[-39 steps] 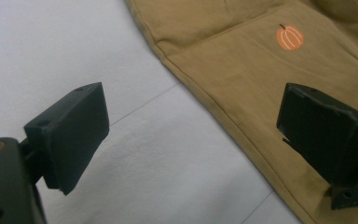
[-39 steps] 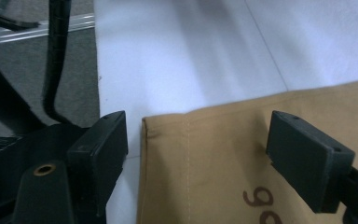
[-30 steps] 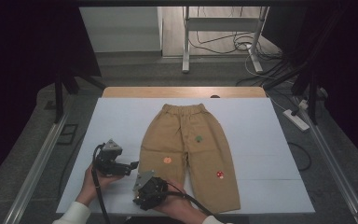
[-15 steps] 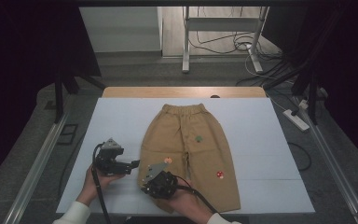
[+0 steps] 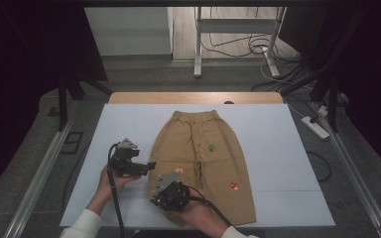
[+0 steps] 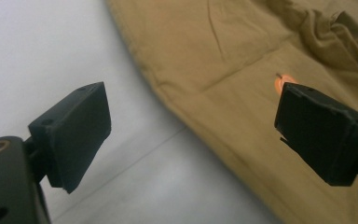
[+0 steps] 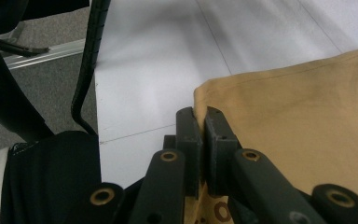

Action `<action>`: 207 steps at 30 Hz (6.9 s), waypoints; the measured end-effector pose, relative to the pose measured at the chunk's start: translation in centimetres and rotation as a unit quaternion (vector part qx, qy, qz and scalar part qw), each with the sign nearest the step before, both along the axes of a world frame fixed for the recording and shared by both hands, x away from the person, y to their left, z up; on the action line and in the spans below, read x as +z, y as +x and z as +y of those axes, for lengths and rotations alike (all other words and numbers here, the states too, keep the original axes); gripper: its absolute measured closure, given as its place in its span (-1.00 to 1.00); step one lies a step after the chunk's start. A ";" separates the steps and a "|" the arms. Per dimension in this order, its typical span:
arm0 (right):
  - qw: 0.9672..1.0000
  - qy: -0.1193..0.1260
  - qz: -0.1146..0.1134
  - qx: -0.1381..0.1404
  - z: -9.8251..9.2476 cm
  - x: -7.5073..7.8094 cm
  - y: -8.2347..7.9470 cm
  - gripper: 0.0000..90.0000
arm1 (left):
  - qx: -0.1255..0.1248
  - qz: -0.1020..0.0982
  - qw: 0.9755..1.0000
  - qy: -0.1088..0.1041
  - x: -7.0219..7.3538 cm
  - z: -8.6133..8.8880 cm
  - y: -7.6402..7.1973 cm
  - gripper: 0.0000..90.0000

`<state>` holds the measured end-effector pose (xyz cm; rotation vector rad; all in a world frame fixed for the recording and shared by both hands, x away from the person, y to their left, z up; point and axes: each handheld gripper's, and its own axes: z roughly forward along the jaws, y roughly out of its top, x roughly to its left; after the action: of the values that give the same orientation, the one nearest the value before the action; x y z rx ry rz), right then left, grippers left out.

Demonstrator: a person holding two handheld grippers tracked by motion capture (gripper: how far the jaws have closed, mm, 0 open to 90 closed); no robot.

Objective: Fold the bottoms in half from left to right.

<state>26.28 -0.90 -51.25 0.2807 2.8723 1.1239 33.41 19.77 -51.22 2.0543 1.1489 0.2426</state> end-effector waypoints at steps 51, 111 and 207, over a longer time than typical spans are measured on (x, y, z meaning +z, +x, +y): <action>1.000 0.007 0.007 0.002 -0.4 -0.3 0.2 0.89 | -0.004 0.055 0.998 0.037 -2.1 -3.1 11.1 -0.64; 1.000 0.012 0.003 -0.004 -3.0 1.2 -0.4 0.89 | -0.040 0.053 0.995 -0.081 0.6 -1.2 9.5 0.89; 0.995 0.047 0.009 -0.090 -12.2 2.4 0.4 0.90 | -0.033 0.015 0.993 -0.113 2.5 -3.5 8.5 0.86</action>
<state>26.68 -13.08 -48.85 0.5439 2.7466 1.2304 41.92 16.32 -48.68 1.8965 1.0714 0.0458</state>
